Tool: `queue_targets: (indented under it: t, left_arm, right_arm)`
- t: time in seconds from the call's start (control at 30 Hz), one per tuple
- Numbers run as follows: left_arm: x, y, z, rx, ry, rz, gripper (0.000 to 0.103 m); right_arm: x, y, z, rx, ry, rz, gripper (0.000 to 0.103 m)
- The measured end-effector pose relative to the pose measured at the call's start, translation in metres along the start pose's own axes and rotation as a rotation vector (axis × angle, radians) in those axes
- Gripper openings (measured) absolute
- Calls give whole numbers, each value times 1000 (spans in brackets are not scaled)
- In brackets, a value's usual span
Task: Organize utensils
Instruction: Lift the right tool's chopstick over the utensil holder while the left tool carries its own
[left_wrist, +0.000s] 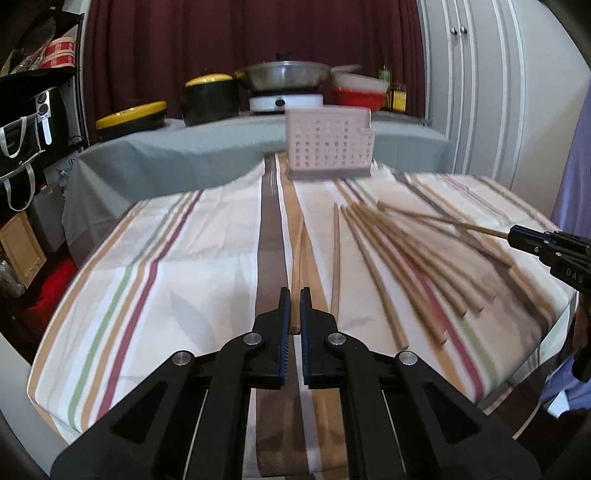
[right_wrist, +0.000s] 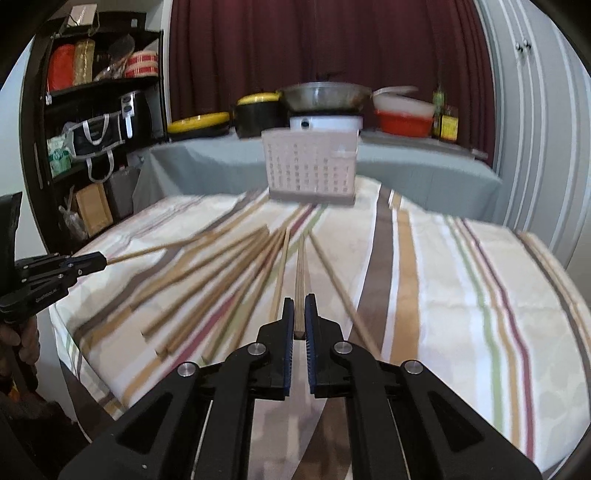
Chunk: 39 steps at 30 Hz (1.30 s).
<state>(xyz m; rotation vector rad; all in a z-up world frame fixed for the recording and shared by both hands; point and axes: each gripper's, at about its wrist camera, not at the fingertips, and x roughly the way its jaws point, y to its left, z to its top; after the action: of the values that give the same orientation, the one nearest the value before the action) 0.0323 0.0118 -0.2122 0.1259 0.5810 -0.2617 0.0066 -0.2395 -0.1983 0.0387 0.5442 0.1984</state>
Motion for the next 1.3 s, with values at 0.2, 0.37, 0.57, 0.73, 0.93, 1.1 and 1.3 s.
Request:
queue_targets:
  t: [0.2,0.37,0.57,0.73,0.93,1.1,1.3]
  left_arm:
    - [-33,3,30,-41,-107,-12,6]
    - [-56,6,57,-58,-152,2,6]
    - [-72,10,85,-77,-152,2,6]
    - [-65,8,100,-72,-139,20,6]
    - [-52,8,116,-94,-170,49,6]
    - [-43,8,129,-105,-173,46,6]
    - [-39,7,143,-91,-191,43,6]
  right_arm:
    - [-27,0,32,-1,-104,-13,7]
    - [-45,-1,58,4,-169,-28,7]
    - [-47,-4,81,7,-193,-32,7]
    - [-36,-6,93,0,-215,-39,7]
    - [-22,-10,103,6,-250,-51,7]
    - [-20,-14,112,25,-260,-41,7]
    - [-15,-15,126,20,-268,-24,7]
